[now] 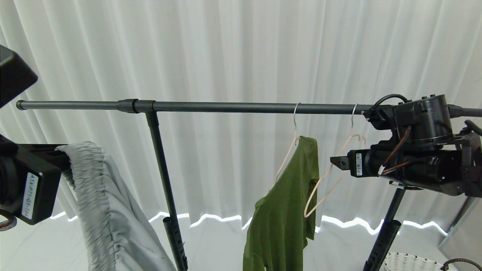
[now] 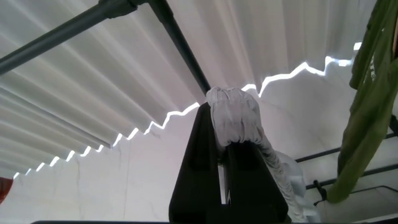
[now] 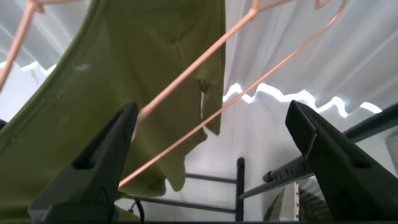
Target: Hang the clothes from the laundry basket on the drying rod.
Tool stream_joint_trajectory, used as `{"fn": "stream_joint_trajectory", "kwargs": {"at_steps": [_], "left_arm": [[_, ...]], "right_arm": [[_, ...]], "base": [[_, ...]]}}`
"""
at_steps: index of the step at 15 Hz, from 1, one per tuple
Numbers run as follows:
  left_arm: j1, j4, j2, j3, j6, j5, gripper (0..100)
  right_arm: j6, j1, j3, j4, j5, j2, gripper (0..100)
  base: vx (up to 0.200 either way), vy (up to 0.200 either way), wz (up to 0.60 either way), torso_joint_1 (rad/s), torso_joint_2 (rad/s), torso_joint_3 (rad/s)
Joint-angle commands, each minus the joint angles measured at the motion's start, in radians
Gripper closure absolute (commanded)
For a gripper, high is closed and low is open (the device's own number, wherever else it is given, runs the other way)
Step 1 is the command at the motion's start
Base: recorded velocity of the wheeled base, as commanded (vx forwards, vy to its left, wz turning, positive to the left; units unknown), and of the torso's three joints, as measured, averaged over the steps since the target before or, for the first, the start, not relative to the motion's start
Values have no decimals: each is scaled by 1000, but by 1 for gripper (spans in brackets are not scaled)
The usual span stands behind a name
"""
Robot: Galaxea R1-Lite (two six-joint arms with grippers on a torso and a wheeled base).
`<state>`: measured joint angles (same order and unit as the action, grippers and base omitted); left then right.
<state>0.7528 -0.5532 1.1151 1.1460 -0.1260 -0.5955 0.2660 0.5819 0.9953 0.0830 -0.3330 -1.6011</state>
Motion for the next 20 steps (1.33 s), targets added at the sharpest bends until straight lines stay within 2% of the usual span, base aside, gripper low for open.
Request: {"fn": "stream_joint_trajectory", "kwargs": {"at_steps": [1,20], "left_arm": [[0,-1,3,0,0,0,100],[2,44,20,3,-3,0,100]], "right_arm": [[1,-2,6,1,0,-31,0],[2,-22,-17,-62,-23,-5,0]], "base": [[0,0,0,0,0,0],[0,0,0,0,0,0]]}}
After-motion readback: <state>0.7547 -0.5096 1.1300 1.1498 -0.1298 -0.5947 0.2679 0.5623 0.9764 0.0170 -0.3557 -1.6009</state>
